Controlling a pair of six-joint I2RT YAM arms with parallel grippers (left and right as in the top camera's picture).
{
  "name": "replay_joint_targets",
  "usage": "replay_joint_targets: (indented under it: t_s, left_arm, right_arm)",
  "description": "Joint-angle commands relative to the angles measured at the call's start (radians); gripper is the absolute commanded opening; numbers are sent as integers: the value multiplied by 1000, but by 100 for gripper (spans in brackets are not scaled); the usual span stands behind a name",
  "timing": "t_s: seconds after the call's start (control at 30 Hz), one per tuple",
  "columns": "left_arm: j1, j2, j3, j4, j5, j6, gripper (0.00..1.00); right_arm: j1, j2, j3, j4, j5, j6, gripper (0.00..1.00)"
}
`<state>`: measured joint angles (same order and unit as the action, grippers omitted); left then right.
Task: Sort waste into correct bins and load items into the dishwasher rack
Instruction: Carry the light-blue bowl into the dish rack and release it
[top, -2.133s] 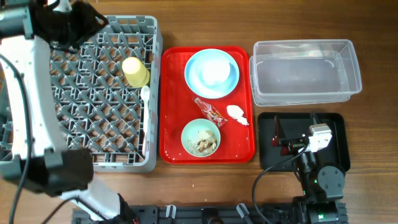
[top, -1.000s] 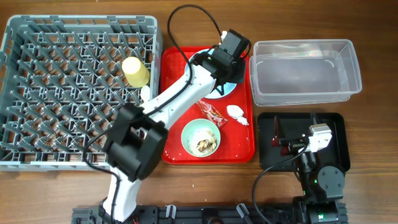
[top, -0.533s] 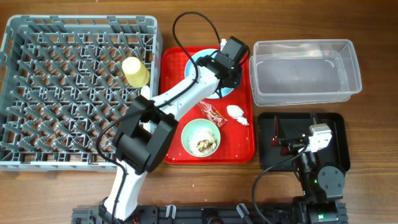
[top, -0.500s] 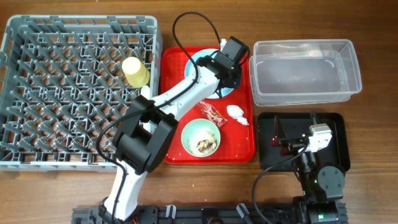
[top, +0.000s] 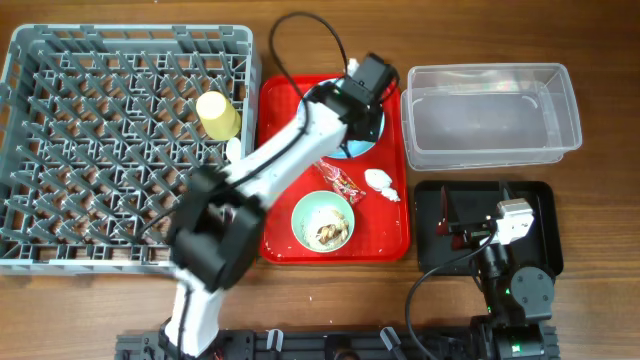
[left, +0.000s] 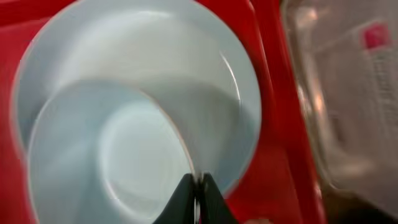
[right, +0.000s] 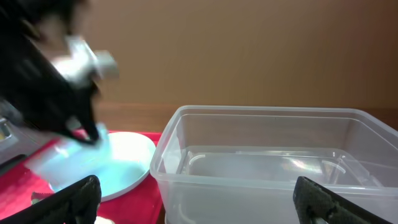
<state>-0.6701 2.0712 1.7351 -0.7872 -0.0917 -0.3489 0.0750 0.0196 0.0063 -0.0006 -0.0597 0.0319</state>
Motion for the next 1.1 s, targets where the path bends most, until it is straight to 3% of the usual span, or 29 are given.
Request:
replay_joint_targets:
  t_s: [0.0, 0.07, 0.13, 0.2, 0.23, 0.37, 0.47, 0.63, 0.8, 0.93, 1.07]
  left_arm:
    - [101, -364, 83, -206, 206, 38, 4]
    - [227, -508, 83, -368, 439, 124, 4]
    - [444, -611, 83, -589, 699, 253, 4]
    - [624, -626, 80, -776, 866, 438, 4]
    - [734, -617, 46, -873, 996, 587, 4]
    - [899, -609, -238, -880, 1257, 813, 4]
    - [1017, -582, -490, -708, 1312, 820, 4]
    - [1189, -459, -677, -513, 1376, 821, 4]
    - [1192, -380, -697, -483, 1401, 821, 4]
    - [1192, -381, -697, -532, 1657, 813, 4]
    - [1192, -380, -697, -555, 1636, 809, 4]
  right_arm:
    - [-5, -6, -1, 3, -9, -5, 100]
    - [-5, -6, -1, 3, -9, -5, 100]
    - [-5, -6, -1, 3, -9, -6, 100]
    - [-5, -6, -1, 3, -9, -6, 100]
    - [-5, -6, -1, 3, -9, -5, 100]
    - [-5, -6, -1, 3, -9, -5, 100]
    - [-5, -6, -1, 3, -9, -5, 100]
    - [-5, -6, -1, 3, -9, -6, 100]
    - [-5, -6, -1, 3, -9, -5, 100]
    - [-5, -6, -1, 3, -9, -5, 100]
    - [-5, -6, -1, 3, -9, -6, 100]
